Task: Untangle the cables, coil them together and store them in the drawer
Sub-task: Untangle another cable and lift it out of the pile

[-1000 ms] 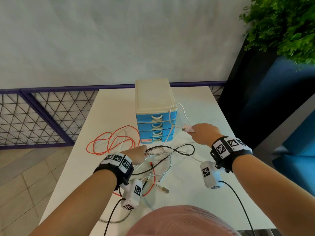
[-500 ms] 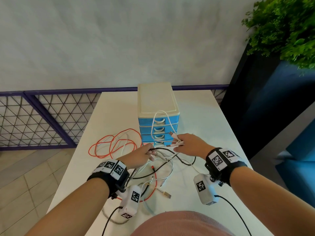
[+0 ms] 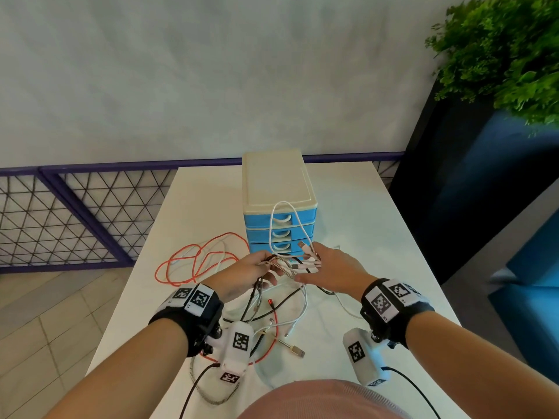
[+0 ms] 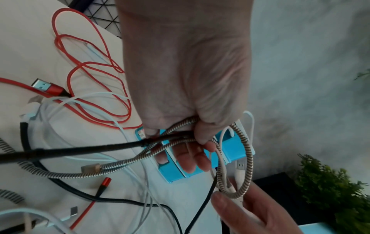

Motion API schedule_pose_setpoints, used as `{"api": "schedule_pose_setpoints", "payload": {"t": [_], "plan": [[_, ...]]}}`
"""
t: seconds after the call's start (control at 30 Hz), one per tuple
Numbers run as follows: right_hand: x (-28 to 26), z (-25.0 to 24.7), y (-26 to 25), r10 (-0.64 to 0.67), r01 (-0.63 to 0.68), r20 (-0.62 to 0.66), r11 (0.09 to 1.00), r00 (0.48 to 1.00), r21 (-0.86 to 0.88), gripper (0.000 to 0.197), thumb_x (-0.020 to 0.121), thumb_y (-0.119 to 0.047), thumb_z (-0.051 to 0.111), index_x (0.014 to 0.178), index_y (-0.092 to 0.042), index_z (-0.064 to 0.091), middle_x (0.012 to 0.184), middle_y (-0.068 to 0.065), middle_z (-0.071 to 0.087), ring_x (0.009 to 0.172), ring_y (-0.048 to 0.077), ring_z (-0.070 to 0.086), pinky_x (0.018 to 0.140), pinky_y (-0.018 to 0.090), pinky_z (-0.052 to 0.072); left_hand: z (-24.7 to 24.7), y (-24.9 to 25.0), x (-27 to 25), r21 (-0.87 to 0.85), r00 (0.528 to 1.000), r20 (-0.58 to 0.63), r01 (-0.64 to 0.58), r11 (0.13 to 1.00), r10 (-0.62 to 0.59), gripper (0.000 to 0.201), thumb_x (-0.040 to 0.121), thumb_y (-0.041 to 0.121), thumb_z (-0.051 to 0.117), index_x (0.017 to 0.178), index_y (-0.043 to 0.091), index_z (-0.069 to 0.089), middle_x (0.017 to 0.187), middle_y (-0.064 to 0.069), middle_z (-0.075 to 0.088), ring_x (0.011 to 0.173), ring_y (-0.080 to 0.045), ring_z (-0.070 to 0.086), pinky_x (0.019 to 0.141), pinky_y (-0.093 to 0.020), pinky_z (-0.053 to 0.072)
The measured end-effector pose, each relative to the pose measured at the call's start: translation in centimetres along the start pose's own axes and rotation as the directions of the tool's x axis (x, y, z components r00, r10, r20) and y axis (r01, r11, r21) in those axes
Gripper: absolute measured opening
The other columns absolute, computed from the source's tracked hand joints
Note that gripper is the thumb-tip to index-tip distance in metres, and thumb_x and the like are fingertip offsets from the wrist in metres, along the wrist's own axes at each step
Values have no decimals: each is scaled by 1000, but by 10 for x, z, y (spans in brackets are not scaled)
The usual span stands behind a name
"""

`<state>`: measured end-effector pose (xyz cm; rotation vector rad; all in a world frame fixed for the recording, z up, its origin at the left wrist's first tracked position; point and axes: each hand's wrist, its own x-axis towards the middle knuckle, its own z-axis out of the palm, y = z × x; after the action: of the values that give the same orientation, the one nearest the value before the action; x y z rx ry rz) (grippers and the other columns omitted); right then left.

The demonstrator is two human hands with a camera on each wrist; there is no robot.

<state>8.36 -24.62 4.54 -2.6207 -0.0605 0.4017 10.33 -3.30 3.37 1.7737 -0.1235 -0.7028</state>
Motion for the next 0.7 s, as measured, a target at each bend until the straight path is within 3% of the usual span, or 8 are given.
{"api": "schedule_pose_setpoints", "payload": {"t": [0.1,0.2,0.27,0.33,0.43,0.5,0.6,0.7], "plan": [[-3,-2,-7,-84,75,-57,987,995,-142,37,89,-60,48,93,-23,48,82,-10,54,75,14,53,65,29,38,-2,0,2,120,1000,7,-21,993,20,24,100,0,27,103,3,50,82,-3,54,62,-12,47,60,-21,37],[-5,-5,-10,-140,128,-50,973,989,-193,39,96,-57,35,80,-23,45,71,-9,51,67,15,52,58,28,36,-7,-4,6,295,1000,3,-21,955,21,26,98,-1,25,89,12,46,78,-1,49,63,-11,42,58,-13,37],[-2,-5,-5,-158,151,-30,975,987,-162,44,98,-55,29,80,-21,49,75,-5,58,67,17,56,55,27,39,-14,-11,5,425,1000,4,-29,905,31,26,97,0,24,88,14,44,79,0,48,67,-12,43,61,-13,37],[0,-8,0,-155,151,-34,983,987,-100,48,99,-56,23,84,-22,55,91,-2,70,76,19,62,66,32,49,-20,-19,1,537,999,19,-32,843,26,23,97,2,25,94,14,45,82,0,48,71,-11,44,67,-17,37],[1,-11,0,-123,122,-30,992,992,-32,51,101,-51,21,99,-19,61,104,-2,71,86,20,63,79,36,50,-23,-26,-3,629,999,28,-48,776,39,25,97,4,28,110,14,46,95,-10,55,81,-13,49,73,-23,40],[-1,-12,-4,-86,86,-25,996,996,24,52,103,-47,21,108,-17,63,102,4,69,88,23,61,79,35,47,-20,-25,-5,641,997,15,-65,765,72,26,97,5,30,115,15,45,100,-10,56,84,-14,51,75,-27,44],[-3,-12,-11,-69,69,-5,997,998,35,54,103,-47,18,115,-17,61,100,8,65,87,23,57,76,33,43,-11,-17,-10,692,992,46,-117,712,119,28,96,8,29,115,24,41,90,1,53,78,-16,52,79,-38,49],[-3,-6,-17,-60,60,-11,998,998,16,49,103,-46,18,97,-17,58,89,5,60,87,26,56,75,33,40,1,-6,-13,789,989,75,-135,599,125,44,90,3,33,126,27,34,90,-2,54,80,-27,58,73,-45,49]]}}
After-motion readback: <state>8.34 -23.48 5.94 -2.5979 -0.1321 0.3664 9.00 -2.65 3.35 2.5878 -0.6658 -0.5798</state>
